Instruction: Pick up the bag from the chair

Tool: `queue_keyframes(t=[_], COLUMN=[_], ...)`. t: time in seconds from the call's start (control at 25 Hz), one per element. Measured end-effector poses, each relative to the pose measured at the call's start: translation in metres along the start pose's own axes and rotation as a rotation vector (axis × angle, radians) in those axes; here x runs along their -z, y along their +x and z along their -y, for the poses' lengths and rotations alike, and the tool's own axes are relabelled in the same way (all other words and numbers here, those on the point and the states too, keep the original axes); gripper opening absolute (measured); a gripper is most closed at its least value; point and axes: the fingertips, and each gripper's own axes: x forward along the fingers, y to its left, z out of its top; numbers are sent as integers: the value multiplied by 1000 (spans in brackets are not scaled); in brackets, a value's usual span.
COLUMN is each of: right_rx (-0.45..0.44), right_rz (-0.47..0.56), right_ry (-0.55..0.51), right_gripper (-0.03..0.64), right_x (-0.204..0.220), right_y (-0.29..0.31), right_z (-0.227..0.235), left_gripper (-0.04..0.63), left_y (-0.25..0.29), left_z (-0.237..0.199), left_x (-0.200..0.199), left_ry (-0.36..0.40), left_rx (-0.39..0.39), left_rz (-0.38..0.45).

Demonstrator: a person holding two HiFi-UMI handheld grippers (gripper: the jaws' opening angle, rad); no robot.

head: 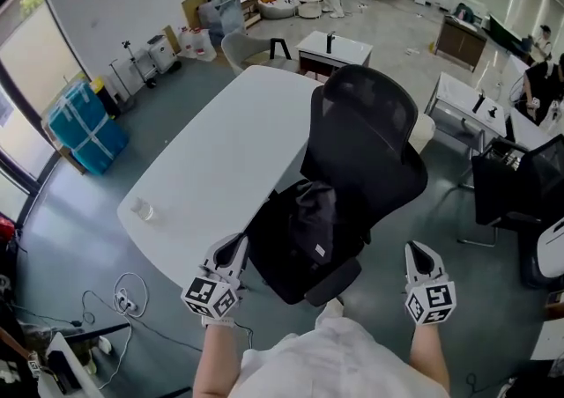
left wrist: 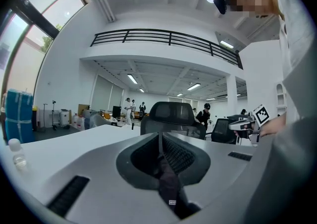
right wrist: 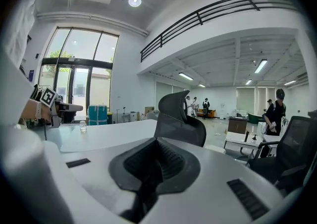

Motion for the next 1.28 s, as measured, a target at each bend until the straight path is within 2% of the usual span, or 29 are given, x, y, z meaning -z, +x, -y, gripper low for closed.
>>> queue_keyframes(t=[0.44, 0.76, 1.28], right_rx=[-109, -132, -168], right_rz=[5, -32, -91], right_ry=[-13, 16, 72], right_gripper=[20, 20, 21], right_x=[-13, 6, 36], right_y=[84, 117, 162], right_z=[38, 31, -20], left_gripper=[41, 41, 41], left_y=[79, 120, 176], left_z=[-2, -1, -17], left_x=[-5, 19, 50], left_ry=[-1, -4, -7], left_rx=[-31, 58, 208], left_rz=[-3, -64, -101])
